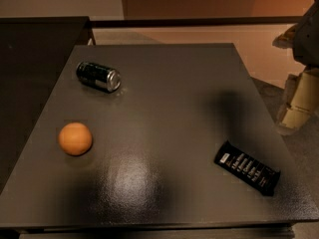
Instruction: Pick green can
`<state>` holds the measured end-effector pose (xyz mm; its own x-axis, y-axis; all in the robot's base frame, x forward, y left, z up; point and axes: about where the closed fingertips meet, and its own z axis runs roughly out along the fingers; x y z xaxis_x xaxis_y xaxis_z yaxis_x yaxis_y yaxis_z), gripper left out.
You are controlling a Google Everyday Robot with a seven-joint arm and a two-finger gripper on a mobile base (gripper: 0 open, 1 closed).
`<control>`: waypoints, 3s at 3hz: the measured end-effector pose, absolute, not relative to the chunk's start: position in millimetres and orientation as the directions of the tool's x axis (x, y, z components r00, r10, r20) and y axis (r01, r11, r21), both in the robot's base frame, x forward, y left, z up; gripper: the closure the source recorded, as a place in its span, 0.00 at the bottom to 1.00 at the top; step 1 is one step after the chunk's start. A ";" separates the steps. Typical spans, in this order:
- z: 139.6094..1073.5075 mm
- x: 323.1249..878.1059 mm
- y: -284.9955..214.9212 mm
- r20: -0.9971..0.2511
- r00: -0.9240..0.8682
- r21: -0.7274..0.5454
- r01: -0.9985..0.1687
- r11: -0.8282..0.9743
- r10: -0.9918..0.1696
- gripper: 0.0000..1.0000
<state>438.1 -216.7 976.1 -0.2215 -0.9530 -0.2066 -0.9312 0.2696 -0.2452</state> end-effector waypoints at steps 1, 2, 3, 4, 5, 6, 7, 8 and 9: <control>976.1 438.1 -216.6 -0.207 -0.221 -0.245 -0.931 0.269 -0.953 0.00; 971.7 434.6 -196.5 -0.226 -0.182 -0.227 -0.946 0.233 -0.957 0.00; 971.5 441.6 -162.6 -0.275 -0.112 -0.220 -0.960 0.175 -0.955 0.00; 971.9 451.8 -127.8 -0.304 -0.034 -0.228 -0.968 0.107 -0.952 0.00; 970.5 464.1 -92.8 -0.322 0.015 -0.226 -0.972 0.062 -0.947 0.00; 967.8 476.6 -53.4 -0.334 0.018 -0.203 -0.978 0.053 -0.943 0.00; 962.3 493.2 -16.2 -0.323 -0.036 -0.175 -0.980 0.098 -0.946 0.00; 954.7 508.4 21.3 -0.311 -0.111 -0.143 -0.976 0.162 -0.944 0.00; 944.7 520.1 53.1 -0.311 -0.190 -0.134 -0.961 0.241 -0.931 0.00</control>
Offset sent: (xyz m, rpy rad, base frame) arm -0.0093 0.0460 -0.0160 0.0555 0.0568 0.1080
